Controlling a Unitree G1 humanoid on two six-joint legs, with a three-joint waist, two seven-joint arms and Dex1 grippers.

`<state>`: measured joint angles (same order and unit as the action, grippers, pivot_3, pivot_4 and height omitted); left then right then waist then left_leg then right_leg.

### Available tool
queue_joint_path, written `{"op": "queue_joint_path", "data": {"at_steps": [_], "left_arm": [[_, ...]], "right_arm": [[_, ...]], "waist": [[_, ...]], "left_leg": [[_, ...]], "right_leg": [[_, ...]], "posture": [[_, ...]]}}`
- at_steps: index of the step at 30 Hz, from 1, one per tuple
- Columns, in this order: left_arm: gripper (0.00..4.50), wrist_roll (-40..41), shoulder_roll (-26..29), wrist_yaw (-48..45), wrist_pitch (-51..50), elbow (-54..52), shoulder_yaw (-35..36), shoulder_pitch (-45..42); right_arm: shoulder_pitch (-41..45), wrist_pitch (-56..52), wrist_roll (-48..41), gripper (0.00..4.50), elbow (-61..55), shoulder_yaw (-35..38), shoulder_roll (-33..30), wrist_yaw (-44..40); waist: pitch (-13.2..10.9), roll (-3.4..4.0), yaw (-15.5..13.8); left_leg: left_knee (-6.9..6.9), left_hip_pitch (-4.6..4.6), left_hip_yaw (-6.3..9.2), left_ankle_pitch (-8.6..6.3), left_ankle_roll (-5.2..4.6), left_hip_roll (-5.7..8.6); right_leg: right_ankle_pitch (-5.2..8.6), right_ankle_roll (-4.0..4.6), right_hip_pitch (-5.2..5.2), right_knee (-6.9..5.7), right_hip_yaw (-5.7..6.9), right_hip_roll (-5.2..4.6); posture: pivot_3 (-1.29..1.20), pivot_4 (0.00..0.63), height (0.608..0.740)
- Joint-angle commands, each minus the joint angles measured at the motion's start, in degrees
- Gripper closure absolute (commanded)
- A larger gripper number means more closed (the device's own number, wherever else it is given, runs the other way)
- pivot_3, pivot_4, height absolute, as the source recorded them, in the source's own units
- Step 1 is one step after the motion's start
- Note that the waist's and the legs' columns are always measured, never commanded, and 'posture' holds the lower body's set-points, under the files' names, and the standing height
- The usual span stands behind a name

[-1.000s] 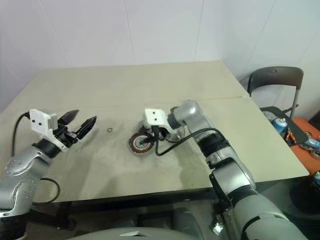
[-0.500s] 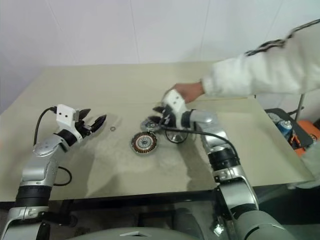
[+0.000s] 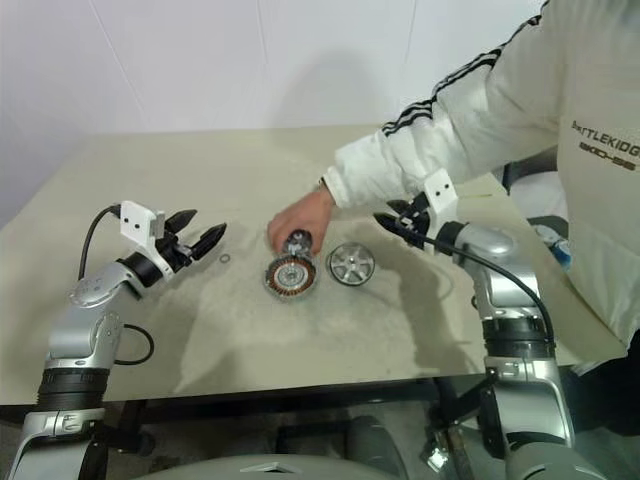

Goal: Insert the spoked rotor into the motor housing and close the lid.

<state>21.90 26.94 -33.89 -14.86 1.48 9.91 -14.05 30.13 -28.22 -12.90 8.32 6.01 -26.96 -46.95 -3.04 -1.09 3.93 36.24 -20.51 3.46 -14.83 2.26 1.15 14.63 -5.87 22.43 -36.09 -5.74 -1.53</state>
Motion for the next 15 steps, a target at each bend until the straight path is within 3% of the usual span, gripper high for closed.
{"op": "queue_joint_path", "data": {"at_steps": [1, 15], "left_arm": [[0.65, 0.4, 0.8, -0.5, 0.1, -1.8, 1.1, -0.9], [0.65, 0.5, 0.7, -0.2, 0.4, -1.8, 1.8, -0.4]], "right_arm": [[1.8, 1.4, -1.5, 2.5, -1.2, 0.2, -0.3, 0.3], [5.7, 3.5, -1.2, 2.5, -1.1, -7.0, -1.9, -6.4]], "waist": [[0.0, 0.0, 0.0], [0.0, 0.0, 0.0]], "left_leg": [[0.0, -0.01, 0.0, 0.0, 0.0, 0.0], [0.0, -0.02, 0.0, 0.0, 0.0, 0.0]], "right_leg": [[-0.01, 0.01, 0.0, 0.01, 0.0, -0.01], [-0.03, 0.03, 0.02, 0.03, 0.0, -0.02]], "posture": [[0.0, 0.0, 0.74], [0.0, 0.0, 0.74]]}}
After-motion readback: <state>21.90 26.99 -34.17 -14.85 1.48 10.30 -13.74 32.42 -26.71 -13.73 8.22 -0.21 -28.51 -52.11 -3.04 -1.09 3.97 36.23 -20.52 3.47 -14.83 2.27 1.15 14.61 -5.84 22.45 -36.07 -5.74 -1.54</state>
